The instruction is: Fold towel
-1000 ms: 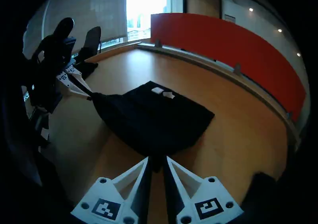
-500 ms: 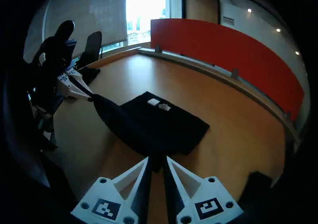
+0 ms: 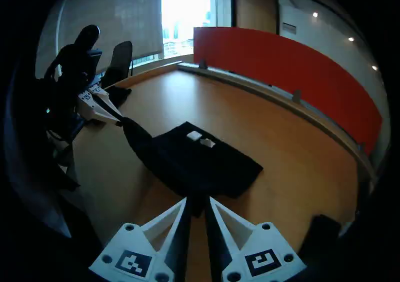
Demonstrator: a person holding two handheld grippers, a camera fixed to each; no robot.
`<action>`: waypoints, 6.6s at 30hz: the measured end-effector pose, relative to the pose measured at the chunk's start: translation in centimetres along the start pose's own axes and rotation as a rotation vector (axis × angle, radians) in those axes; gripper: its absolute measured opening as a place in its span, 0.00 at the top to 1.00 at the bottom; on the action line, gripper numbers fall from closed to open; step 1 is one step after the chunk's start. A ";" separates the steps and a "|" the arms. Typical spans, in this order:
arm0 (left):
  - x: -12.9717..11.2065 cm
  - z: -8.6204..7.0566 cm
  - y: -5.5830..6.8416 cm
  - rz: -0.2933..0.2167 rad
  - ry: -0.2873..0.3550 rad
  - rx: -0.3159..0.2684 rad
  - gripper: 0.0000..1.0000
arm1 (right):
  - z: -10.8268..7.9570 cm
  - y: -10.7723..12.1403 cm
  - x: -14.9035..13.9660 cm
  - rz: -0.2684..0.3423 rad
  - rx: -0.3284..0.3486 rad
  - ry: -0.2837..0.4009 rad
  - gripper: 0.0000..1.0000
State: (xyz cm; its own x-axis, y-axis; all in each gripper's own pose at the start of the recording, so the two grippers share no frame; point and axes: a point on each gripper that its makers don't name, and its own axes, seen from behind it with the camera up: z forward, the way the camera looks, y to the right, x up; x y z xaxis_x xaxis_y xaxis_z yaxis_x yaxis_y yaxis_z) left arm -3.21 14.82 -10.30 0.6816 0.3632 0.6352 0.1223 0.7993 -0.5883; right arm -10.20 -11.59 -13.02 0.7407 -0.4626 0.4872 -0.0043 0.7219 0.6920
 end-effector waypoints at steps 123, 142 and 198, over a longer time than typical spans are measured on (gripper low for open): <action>2.6 12.2 -12.9 -0.019 -0.117 0.312 0.04 | 12.5 13.3 -1.2 0.056 -0.245 -0.121 0.20; 3.3 11.1 -13.9 -0.031 -0.097 0.337 0.04 | 11.9 13.8 -0.3 0.030 -0.271 -0.104 0.01; -5.9 1.3 -8.6 -0.186 -0.005 0.378 0.04 | 7.1 5.6 -4.6 0.032 -0.168 -0.118 0.01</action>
State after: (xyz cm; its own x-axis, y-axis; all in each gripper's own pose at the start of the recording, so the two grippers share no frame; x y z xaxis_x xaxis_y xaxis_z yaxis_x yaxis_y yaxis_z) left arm -9.19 6.43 -8.33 0.6690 0.1979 0.7164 -0.0309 0.9705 -0.2393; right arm -18.40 -9.02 -7.59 0.6581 -0.4879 0.5735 0.0924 0.8082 0.5816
